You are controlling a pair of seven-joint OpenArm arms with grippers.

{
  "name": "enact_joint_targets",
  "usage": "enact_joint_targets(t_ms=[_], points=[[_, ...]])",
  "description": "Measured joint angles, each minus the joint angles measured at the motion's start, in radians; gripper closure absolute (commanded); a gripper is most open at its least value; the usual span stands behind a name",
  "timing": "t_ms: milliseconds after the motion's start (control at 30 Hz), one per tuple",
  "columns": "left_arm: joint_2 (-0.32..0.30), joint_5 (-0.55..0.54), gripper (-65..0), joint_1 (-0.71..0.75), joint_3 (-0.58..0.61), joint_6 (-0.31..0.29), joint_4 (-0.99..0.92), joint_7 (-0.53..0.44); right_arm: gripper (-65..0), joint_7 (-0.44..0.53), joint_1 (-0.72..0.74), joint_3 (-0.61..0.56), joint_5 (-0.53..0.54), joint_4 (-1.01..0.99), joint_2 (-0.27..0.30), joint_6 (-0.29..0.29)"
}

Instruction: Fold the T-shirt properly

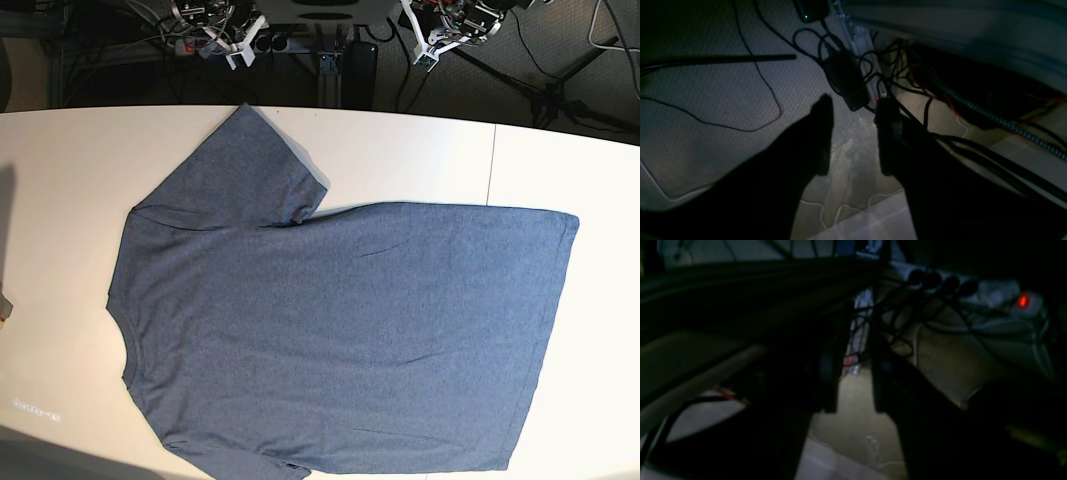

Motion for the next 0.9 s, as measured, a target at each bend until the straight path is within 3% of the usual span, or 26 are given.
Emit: enact_joint_targets(t_ms=[200, 333, 600, 667, 767, 900], points=[[-0.01, 0.029, -23.8, 0.017, 0.0, -0.001, 0.007, 0.053, -17.8, -0.001, -0.015, -0.089, -0.014, 0.043, 0.003, 0.0], [-0.033, 0.076, -23.8, 0.08, 0.0, -0.015, 0.08, 0.064, -17.8, -0.013, -0.043, -0.089, -0.099, 0.073, 0.008, 0.0], [-0.135, 0.073, -23.8, 0.258, 0.0, -0.023, 0.359, 0.018, -17.8, -0.017, -0.198, -0.089, -0.121, 0.267, 0.077, 0.001], [-0.167, 0.042, -23.8, 0.297, 0.0, -0.06, 0.436, 0.019, -17.8, -0.017, -0.25, -0.089, -0.12, 0.34, 0.105, 0.001], [-0.213, 0.003, -23.8, 0.354, -0.001, -0.168, 0.561, 0.019, -17.8, -0.019, -0.331, -0.09, -0.119, 0.448, 0.158, 0.001], [-0.269, 0.007, -23.8, 0.458, 0.0, -0.191, 0.76, 0.026, -17.8, -0.019, -0.455, -0.091, -0.09, 0.627, 0.237, 0.0]])
